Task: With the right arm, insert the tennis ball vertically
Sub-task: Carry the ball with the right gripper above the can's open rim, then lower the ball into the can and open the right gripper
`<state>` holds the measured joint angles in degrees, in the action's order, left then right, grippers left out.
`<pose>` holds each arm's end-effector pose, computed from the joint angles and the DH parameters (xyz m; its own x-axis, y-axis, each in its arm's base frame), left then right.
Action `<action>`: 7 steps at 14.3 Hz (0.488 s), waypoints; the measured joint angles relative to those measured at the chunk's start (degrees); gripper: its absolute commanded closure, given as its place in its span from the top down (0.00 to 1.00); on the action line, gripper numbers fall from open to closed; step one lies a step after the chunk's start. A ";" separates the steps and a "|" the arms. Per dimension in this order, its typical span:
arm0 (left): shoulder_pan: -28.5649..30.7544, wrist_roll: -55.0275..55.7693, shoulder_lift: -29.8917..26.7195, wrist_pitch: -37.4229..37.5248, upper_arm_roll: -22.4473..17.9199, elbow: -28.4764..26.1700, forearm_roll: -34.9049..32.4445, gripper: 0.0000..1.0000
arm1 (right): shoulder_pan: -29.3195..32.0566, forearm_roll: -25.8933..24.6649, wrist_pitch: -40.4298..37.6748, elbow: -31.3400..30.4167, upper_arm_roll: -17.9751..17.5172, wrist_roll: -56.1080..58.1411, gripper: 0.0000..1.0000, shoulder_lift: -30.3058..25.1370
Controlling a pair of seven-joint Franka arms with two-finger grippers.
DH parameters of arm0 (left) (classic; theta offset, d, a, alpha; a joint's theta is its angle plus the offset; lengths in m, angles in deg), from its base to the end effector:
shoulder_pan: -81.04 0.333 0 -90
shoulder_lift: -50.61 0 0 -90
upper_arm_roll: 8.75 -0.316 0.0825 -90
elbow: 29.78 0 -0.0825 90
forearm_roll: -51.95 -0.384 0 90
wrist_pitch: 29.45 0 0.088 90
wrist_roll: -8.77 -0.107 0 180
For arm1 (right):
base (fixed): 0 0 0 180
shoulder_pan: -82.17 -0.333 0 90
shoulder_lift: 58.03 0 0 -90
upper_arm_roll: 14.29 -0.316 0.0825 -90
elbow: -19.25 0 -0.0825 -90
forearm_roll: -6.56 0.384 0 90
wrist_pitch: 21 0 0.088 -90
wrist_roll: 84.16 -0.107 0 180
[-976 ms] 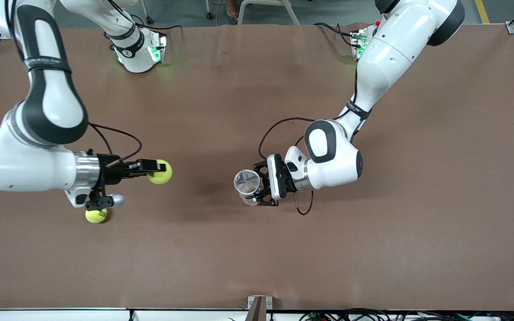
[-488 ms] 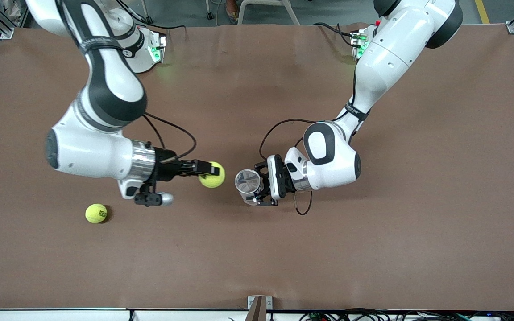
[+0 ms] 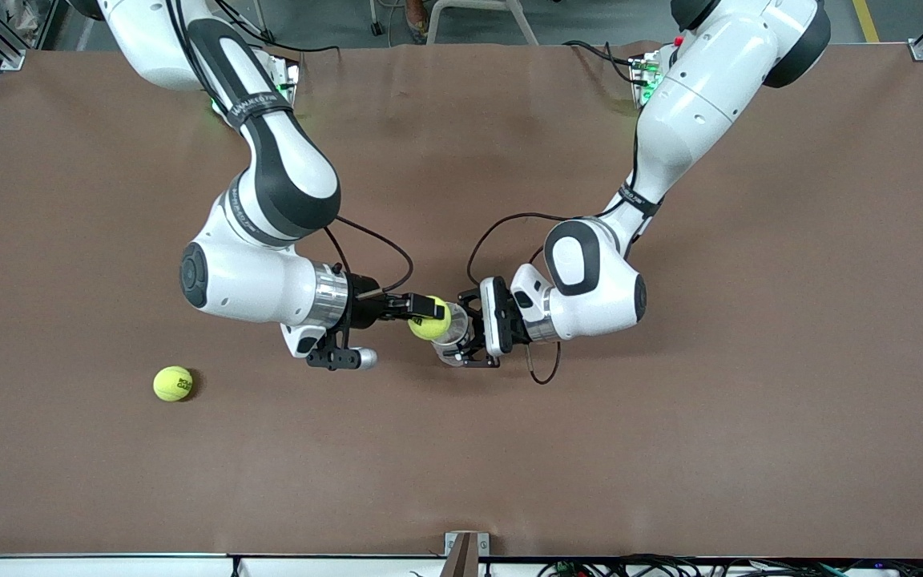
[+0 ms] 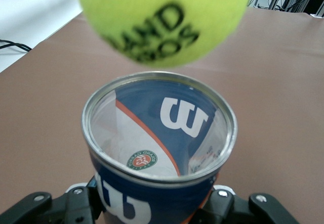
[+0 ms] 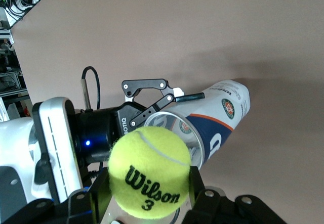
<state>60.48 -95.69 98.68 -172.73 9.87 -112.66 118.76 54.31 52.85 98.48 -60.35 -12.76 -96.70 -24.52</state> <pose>0.6111 -0.4244 0.2262 0.1272 -0.5351 0.8352 -0.9918 -0.0773 0.1016 0.6400 0.3616 0.3933 0.9840 -0.0664 -0.1651 -0.1574 -0.7572 -0.6339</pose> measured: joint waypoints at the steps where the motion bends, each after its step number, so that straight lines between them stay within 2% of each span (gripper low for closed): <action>1: 0.00 0.00 0.01 0.00 0.00 0.00 0.07 0.70 | -0.37 0.00 1.10 0.01 0.01 -0.02 0.14 0.47; 5: 0.00 0.00 0.03 0.01 0.01 -0.03 0.23 0.72 | -1.11 0.00 2.35 0.23 0.02 -0.03 0.22 1.94; 6: 0.00 0.00 0.03 0.01 0.01 -0.03 0.23 0.72 | -1.16 -0.04 2.35 0.28 0.03 -0.03 0.29 1.98; 7: 0.01 0.00 0.03 0.01 0.01 -0.03 0.24 0.72 | -1.18 -0.21 2.35 0.34 0.04 -0.03 0.62 1.98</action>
<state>60.49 -95.69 98.71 -172.71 9.87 -112.69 119.00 53.13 52.64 100.82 -60.01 -12.71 -96.73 -22.54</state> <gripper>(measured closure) 0.282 0.357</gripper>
